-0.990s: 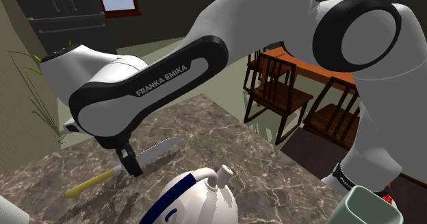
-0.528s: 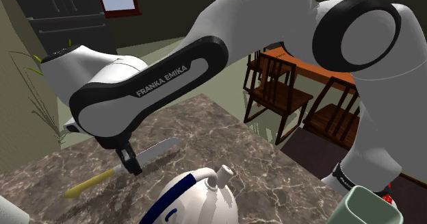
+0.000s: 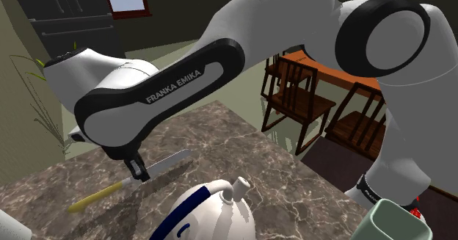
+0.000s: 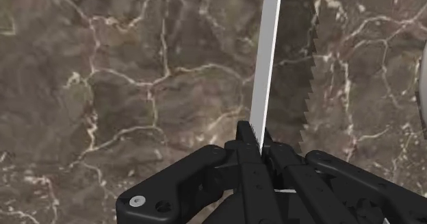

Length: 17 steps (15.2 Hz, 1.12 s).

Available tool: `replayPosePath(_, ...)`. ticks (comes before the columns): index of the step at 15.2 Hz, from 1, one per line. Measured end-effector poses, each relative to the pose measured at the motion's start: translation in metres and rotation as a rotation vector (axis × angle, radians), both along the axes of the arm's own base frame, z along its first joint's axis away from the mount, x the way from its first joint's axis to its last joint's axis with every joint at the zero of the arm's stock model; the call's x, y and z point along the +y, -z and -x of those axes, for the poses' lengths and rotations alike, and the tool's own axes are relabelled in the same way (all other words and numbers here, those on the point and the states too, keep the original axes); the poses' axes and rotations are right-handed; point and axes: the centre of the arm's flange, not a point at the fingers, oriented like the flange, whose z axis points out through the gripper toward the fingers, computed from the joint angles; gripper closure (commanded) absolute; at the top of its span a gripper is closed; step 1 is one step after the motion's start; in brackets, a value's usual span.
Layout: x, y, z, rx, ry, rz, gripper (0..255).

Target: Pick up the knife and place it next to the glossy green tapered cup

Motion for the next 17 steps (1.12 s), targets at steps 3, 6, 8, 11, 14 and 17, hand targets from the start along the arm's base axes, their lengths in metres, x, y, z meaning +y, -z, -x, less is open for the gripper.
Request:
replayPosePath(3,0.0,-0.006,0.0,0.0,0.0,0.0,255)
replayPosePath(6,0.002,-0.021,0.0,0.0,0.0,0.0,255)
replayPosePath(8,0.001,-0.031,0.0,0.0,0.0,0.0,255)
replayPosePath(11,0.001,-0.047,0.0,0.0,0.0,0.0,255)
replayPosePath(14,0.0,-0.063,-0.001,0.0,0.0,0.0,255)
replayPosePath(17,0.0,-0.078,-0.001,0.0,0.0,0.0,255)
